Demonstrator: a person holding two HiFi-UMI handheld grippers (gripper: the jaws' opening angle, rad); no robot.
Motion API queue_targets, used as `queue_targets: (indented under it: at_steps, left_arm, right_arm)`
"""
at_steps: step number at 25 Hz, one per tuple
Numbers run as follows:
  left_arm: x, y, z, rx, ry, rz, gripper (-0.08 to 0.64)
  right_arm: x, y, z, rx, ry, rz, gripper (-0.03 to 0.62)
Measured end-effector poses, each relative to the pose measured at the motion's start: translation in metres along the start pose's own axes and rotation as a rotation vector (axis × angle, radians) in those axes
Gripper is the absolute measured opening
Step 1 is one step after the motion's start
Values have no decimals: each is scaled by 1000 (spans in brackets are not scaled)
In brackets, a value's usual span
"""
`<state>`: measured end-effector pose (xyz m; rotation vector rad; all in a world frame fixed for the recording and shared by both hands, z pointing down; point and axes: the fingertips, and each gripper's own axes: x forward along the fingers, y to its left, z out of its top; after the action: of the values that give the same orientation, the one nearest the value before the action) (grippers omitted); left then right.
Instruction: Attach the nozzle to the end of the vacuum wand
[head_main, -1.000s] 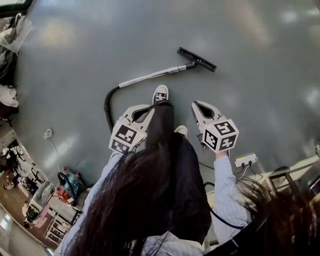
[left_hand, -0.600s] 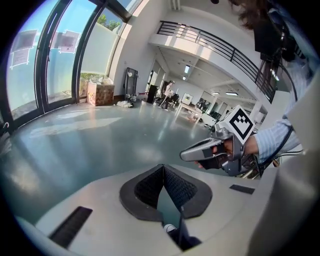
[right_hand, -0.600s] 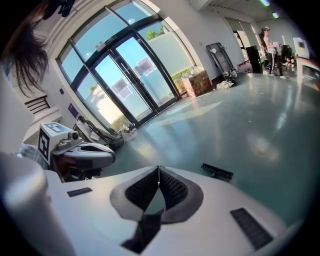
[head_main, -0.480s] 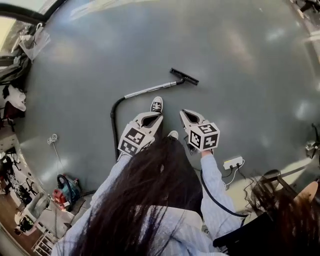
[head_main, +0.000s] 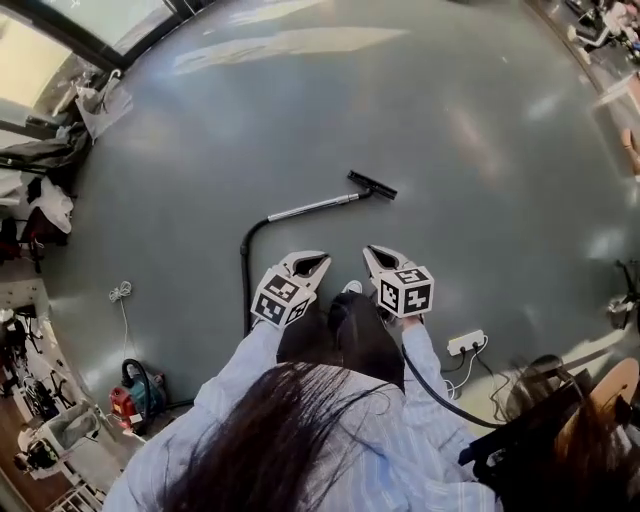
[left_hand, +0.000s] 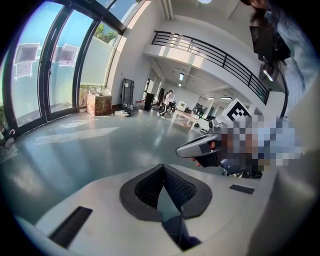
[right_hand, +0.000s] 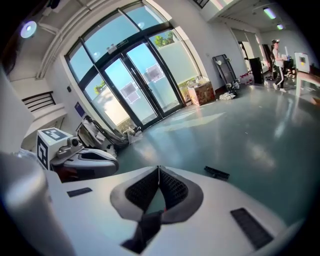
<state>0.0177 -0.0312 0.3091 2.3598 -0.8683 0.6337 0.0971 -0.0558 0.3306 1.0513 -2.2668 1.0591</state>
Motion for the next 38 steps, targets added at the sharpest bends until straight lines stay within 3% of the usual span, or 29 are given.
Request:
queue_targets:
  at_steps: [7, 11, 19, 25, 38]
  left_arm:
    - [-46, 24, 22, 20, -87, -2, 6]
    - [-88, 35, 13, 54, -133, -31, 7]
    - [-166, 82, -7, 110, -152, -136, 6]
    - [-202, 105, -34, 84, -151, -185, 6]
    - [-224, 54, -49, 54, -231, -164, 7]
  right_arm:
    - [13, 43, 19, -10, -22, -27, 9]
    - [28, 88, 26, -66, -63, -69, 9]
    - [58, 184, 40, -45, -155, -155, 9]
    - [73, 236, 29, -56, -158, -212, 9]
    - [31, 261, -15, -120, -124, -210, 9]
